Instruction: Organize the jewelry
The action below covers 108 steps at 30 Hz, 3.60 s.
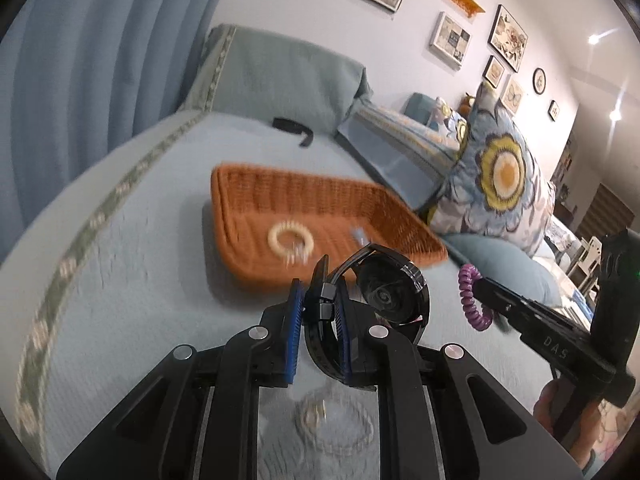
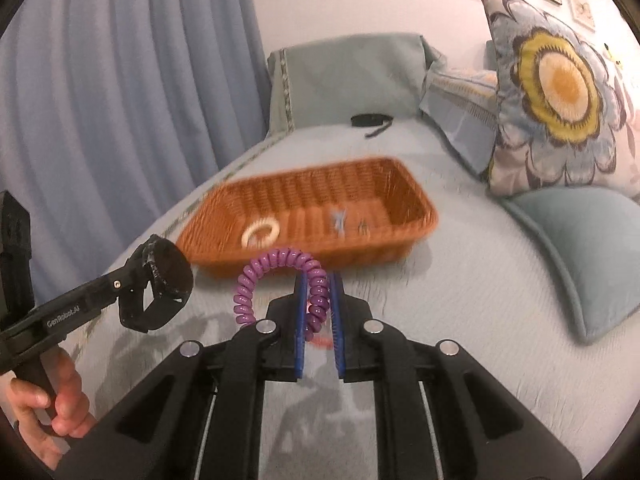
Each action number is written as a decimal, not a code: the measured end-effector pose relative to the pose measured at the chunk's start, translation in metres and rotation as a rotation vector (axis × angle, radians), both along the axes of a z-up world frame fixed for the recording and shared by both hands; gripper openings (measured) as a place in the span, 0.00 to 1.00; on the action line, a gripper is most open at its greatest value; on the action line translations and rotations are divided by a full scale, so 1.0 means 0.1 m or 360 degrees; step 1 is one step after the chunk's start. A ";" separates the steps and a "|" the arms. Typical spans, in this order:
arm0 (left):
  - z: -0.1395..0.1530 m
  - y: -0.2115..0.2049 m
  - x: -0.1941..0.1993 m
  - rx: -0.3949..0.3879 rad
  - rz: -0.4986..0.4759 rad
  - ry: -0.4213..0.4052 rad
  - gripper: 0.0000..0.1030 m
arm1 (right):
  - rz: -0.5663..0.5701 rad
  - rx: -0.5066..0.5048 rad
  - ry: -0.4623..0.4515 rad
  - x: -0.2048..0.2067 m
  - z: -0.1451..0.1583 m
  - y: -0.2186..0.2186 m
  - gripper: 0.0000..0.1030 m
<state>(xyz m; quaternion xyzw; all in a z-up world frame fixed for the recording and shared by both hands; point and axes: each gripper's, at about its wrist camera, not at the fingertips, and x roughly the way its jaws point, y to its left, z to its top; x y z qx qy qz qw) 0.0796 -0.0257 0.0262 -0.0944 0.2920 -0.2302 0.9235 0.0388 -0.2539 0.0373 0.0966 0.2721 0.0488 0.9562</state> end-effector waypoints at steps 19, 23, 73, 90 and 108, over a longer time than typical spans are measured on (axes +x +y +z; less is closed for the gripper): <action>0.00 -0.47 1.42 0.0107 0.0108 0.0155 0.13 | -0.0062 0.0001 0.0325 1.61 -0.07 -0.07 0.09; -0.12 -0.56 1.48 0.0179 0.0105 0.0207 0.13 | -0.0064 -0.0013 0.0455 1.73 -0.27 -0.06 0.09; -0.61 0.25 -0.10 0.0010 -0.0193 0.0330 0.50 | 0.0104 0.0122 0.0235 -0.02 -0.57 -0.01 0.45; -0.68 -0.07 -0.29 0.0393 -0.0486 0.0224 0.18 | 0.0403 -0.0007 0.0448 -0.11 -0.80 0.69 0.32; -0.63 0.00 -0.21 0.0277 -0.0418 0.0203 0.00 | 0.0402 -0.0144 0.0466 -0.14 -0.86 0.82 0.08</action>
